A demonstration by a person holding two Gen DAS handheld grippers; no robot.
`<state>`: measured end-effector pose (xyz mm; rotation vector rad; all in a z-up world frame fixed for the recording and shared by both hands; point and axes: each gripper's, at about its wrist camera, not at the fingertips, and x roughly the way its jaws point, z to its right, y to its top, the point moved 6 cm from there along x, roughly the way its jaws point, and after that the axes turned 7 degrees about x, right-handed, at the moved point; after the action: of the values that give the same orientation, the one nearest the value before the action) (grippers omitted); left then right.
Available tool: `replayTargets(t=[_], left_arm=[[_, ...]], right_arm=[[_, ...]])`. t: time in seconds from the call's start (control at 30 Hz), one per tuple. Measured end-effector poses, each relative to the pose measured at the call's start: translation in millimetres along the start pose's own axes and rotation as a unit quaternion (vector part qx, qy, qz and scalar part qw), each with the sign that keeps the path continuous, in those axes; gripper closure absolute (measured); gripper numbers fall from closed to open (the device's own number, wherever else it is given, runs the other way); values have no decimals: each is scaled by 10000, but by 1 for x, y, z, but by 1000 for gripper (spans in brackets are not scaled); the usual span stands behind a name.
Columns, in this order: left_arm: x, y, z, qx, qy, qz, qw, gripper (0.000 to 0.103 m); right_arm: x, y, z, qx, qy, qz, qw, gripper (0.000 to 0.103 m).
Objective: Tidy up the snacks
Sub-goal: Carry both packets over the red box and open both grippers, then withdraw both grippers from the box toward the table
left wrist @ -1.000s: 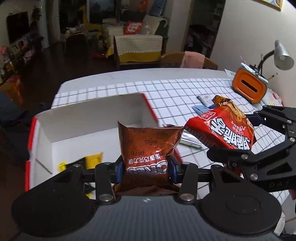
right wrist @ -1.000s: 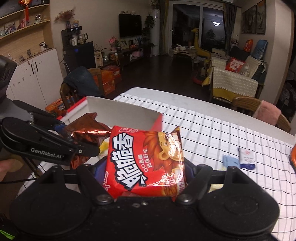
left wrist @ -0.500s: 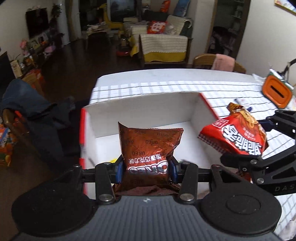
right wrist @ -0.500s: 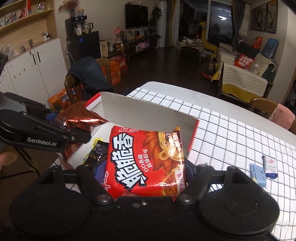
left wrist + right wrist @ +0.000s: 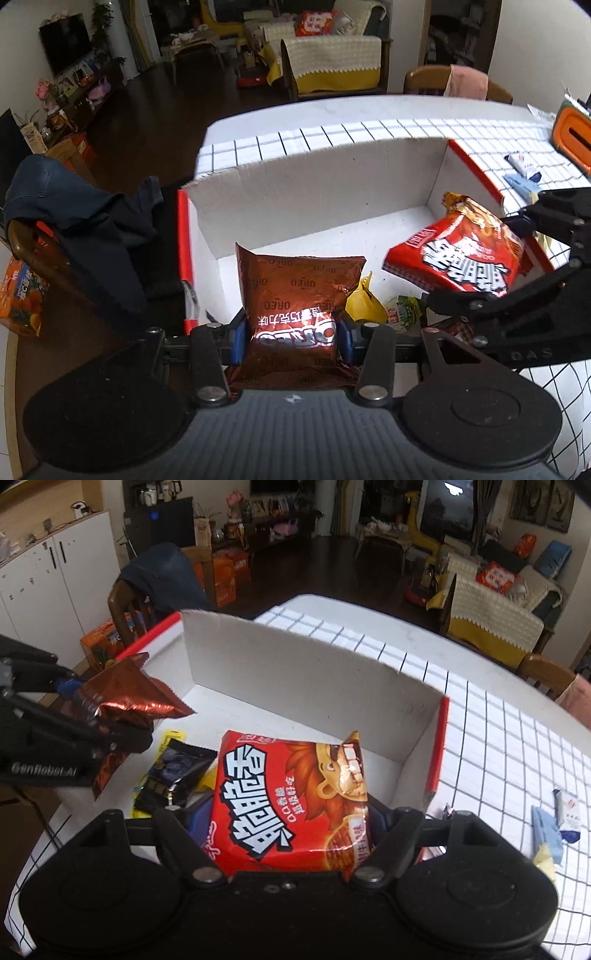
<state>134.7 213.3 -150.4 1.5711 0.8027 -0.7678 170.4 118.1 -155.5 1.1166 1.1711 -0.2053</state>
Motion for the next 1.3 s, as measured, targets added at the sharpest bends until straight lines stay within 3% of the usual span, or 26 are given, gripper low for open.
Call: replayTargets(t=[0.37, 0.63, 0.83, 1.1, 1.3], left_arm=[[32, -4, 12, 316, -52, -558, 9979, 58], [34, -6, 15, 358, -71, -594, 9976, 57], [32, -6, 14, 274, -125, -542, 9981, 51], [12, -7, 9, 109, -116, -270, 9995, 32], [-9, -4, 9, 37, -111, 21, 9999, 30]], right_arm=[[30, -7, -4, -184, -214, -311, 9991, 24], [32, -8, -6, -246, -234, -383, 9987, 19], [28, -6, -9, -276, -244, -268, 9990, 15], [9, -5, -6, -53, -120, -47, 9999, 11], [-15, -5, -4, 167, 29, 213, 9996, 8]])
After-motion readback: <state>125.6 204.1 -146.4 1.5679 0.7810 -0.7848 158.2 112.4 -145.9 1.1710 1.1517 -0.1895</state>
